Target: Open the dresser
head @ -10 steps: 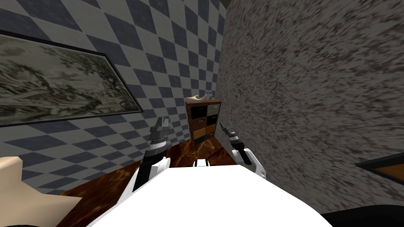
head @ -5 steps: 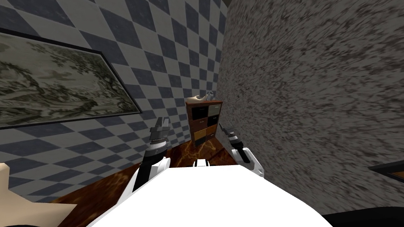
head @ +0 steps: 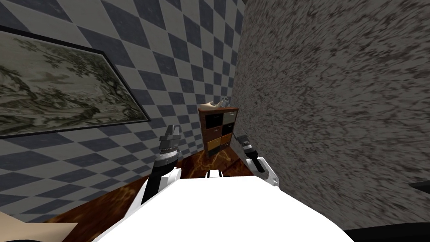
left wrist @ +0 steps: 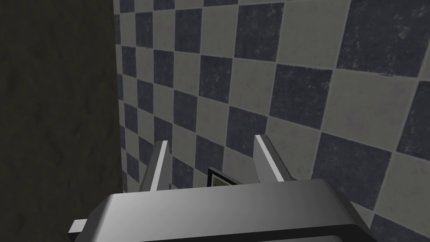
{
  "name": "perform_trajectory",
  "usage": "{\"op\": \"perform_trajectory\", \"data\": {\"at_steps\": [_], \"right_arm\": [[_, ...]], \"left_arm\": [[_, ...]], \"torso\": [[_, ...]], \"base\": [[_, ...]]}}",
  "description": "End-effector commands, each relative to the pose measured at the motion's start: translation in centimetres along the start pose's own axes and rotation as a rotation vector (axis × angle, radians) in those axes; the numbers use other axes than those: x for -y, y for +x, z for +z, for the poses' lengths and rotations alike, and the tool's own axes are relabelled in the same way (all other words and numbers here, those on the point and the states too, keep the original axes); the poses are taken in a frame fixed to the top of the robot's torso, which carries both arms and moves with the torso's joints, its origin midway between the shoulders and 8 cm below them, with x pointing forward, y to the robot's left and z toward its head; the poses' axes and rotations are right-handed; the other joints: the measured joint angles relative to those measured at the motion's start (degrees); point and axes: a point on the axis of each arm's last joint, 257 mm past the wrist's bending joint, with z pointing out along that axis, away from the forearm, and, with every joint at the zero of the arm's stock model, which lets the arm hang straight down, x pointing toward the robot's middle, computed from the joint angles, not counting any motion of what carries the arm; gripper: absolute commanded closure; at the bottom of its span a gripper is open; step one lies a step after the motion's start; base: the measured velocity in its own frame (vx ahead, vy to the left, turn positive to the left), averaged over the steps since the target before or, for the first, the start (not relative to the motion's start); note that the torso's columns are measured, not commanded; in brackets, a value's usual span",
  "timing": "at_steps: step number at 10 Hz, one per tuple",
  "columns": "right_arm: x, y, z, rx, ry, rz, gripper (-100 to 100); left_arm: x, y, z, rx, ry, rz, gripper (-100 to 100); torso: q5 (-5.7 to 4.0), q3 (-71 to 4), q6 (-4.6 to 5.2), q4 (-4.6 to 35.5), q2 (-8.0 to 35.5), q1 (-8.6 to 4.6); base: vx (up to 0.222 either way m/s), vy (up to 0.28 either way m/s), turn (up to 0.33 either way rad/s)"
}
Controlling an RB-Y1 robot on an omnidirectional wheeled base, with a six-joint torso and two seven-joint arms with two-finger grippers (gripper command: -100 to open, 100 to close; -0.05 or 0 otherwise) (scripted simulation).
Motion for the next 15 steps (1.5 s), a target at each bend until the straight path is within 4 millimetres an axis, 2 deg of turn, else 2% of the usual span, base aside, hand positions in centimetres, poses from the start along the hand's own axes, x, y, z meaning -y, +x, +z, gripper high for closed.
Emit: {"op": "perform_trajectory", "data": {"at_steps": [1, 2, 4, 5, 7, 8, 10, 11, 13, 14, 15], "right_arm": [[-0.1, 0.5, 0.0, -0.006, -0.006, -0.071, -100], [-0.3, 1.6, 0.0, -0.02, -0.018, -0.125, -100], [-0.3, 1.6, 0.0, -0.02, -0.019, -0.165, -100], [-0.4, 2.7, -0.1, -0.034, -0.032, -0.22, -100], [-0.4, 2.7, -0.1, -0.033, -0.033, -0.257, -100], [-0.6, 3.8, -0.3, -0.048, -0.048, -0.311, -100], [-0.6, 3.8, -0.3, -0.047, -0.048, -0.347, -100], [-0.7, 4.9, -0.5, -0.062, -0.064, -0.4, -100], [-0.7, 4.9, -0.5, -0.061, -0.066, -0.436, -100], [-0.9, 6.0, -0.8, -0.076, -0.083, -0.489, -100], [-0.9, 6.0, -0.8, -0.075, -0.084, -0.512, -100]], "left_arm": [[0.0, 0.0, 0.0, 0.0, 0.0, 0.0, 0], [0.0, 0.0, 0.0, 0.0, 0.0, 0.0, 0], [0.0, 0.0, 0.0, 0.0, 0.0, 0.0, 0], [0.0, 0.0, 0.0, 0.0, 0.0, 0.0, 0], [0.0, 0.0, 0.0, 0.0, 0.0, 0.0, 0], [0.0, 0.0, 0.0, 0.0, 0.0, 0.0, 0], [0.0, 0.0, 0.0, 0.0, 0.0, 0.0, 0], [0.0, 0.0, 0.0, 0.0, 0.0, 0.0, 0], [0.0, 0.0, 0.0, 0.0, 0.0, 0.0, 0], [0.0, 0.0, 0.0, 0.0, 0.0, 0.0, 0], [0.0, 0.0, 0.0, 0.0, 0.0, 0.0, 0]], "torso": [[0.03, -0.03, 0.0, -0.01, -0.03, 0.06], [0.01, -0.01, 0.0, 0.0, 0.0, -0.03], [0.03, -0.05, 0.0, -0.02, -0.07, 0.06], [0.02, -0.01, 0.0, 0.0, 0.0, 0.0], [0.03, -0.04, 0.0, -0.02, -0.05, 0.07], [0.0, 0.01, 0.0, 0.0, 0.04, -0.04], [0.02, -0.04, 0.0, -0.02, -0.04, 0.04], [0.01, 0.0, 0.0, 0.0, 0.03, -0.03], [0.03, -0.06, 0.0, -0.02, -0.07, 0.04], [0.0, -0.01, 0.0, 0.0, 0.02, -0.06], [0.01, -0.02, 0.0, -0.01, -0.02, 0.02]], "base": [[0.027, 0.028, -0.002], [0.045, 0.041, -0.01], [0.041, 0.044, -0.003], [0.051, 0.054, -0.007], [0.039, 0.046, -0.002], [0.047, 0.044, 0.0], [0.033, 0.038, -0.001], [0.045, 0.054, 0.005], [0.038, 0.033, 0.0], [0.038, 0.038, 0.009], [0.046, 0.043, 0.003]]}}
